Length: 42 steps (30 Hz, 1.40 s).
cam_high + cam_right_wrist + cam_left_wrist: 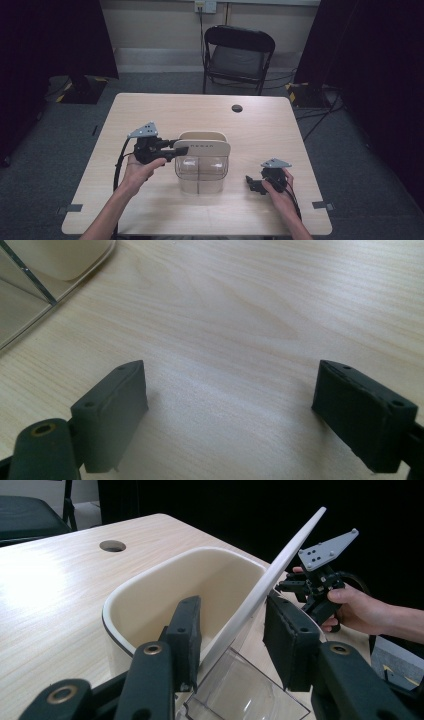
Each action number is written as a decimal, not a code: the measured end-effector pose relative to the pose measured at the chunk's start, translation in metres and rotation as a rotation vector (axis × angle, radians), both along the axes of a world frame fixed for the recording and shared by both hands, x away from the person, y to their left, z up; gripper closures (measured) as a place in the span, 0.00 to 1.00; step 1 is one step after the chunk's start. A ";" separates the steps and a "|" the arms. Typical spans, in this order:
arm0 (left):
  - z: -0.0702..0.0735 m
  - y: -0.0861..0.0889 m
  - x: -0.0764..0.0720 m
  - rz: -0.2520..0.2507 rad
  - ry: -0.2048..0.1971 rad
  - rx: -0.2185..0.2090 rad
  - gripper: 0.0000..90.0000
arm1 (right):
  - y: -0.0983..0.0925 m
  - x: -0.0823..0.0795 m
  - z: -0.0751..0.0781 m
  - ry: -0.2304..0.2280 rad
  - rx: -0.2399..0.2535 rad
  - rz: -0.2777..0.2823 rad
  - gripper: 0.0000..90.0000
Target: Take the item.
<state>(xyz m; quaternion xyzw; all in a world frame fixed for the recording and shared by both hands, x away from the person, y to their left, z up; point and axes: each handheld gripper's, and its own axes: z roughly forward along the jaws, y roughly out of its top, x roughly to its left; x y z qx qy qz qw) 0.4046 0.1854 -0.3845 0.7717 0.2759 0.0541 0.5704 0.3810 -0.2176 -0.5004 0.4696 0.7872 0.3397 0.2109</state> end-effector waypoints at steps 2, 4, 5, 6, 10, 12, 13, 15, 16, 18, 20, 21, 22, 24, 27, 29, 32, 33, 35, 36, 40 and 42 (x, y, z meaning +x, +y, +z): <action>0.000 0.000 0.000 0.000 0.000 0.000 0.65 | 0.000 0.000 0.000 0.000 0.001 0.001 0.15; 0.000 0.000 0.000 -0.001 0.000 0.000 0.65 | 0.000 0.000 0.000 0.000 0.000 0.000 0.15; 0.000 0.000 0.000 -0.001 0.000 0.000 0.65 | 0.000 0.000 0.000 0.000 0.001 0.001 0.15; 0.000 0.000 0.000 -0.001 0.000 0.001 0.65 | 0.000 0.000 0.000 0.000 0.001 0.001 0.15; 0.000 0.000 0.000 -0.001 0.001 -0.001 0.65 | 0.000 0.000 0.000 0.001 0.001 0.000 0.15; 0.000 0.000 0.000 -0.002 0.001 -0.001 0.65 | 0.000 0.000 0.000 0.000 0.001 0.001 0.15; 0.000 0.000 0.000 -0.002 0.001 -0.001 0.65 | 0.000 0.000 0.000 0.000 0.001 0.001 0.15; 0.000 0.000 0.000 -0.001 0.001 0.000 0.65 | 0.000 0.000 0.000 0.000 0.000 0.000 0.15; 0.000 0.000 0.000 -0.001 0.000 0.000 0.65 | 0.000 0.000 0.000 0.000 0.001 0.001 0.15; 0.000 0.000 0.000 -0.001 0.001 -0.002 0.65 | 0.000 0.000 0.000 0.001 0.002 0.001 0.15; 0.000 0.000 0.000 0.001 0.005 -0.006 0.65 | 0.000 0.000 0.000 0.000 0.001 0.001 0.15; 0.000 0.000 0.001 0.001 0.003 -0.006 0.65 | 0.000 0.000 0.000 0.000 0.001 0.001 0.15; 0.000 0.000 0.001 0.001 0.003 -0.005 0.65 | 0.000 0.000 0.000 0.000 0.001 0.001 0.15; 0.000 0.000 0.000 0.001 0.005 -0.006 0.65 | 0.000 0.000 0.000 0.000 0.001 0.001 0.15; 0.000 0.000 0.001 0.000 0.003 -0.004 0.65 | 0.000 0.000 0.000 0.000 0.001 0.001 0.15; 0.000 0.000 0.001 -0.001 0.003 -0.005 0.65 | 0.000 0.000 0.000 0.000 0.001 0.001 0.15; -0.001 0.000 0.001 -0.002 0.009 -0.012 0.65 | 0.000 0.000 0.000 0.000 0.001 0.001 0.15; -0.001 0.000 0.001 -0.003 0.008 -0.013 0.65 | 0.000 0.000 0.000 0.000 0.001 0.001 0.15; -0.001 0.000 0.001 -0.002 0.008 -0.014 0.65 | 0.000 0.000 0.000 0.000 0.001 0.001 0.15; -0.001 0.000 0.001 -0.002 0.008 -0.014 0.65 | 0.000 0.000 0.000 0.000 0.001 0.001 0.15; 0.000 0.000 0.001 -0.001 0.010 -0.012 0.65 | 0.000 0.000 0.000 0.000 0.001 0.001 0.15; 0.000 0.000 0.001 -0.001 0.009 -0.011 0.65 | 0.000 0.000 0.000 0.000 0.001 0.001 0.15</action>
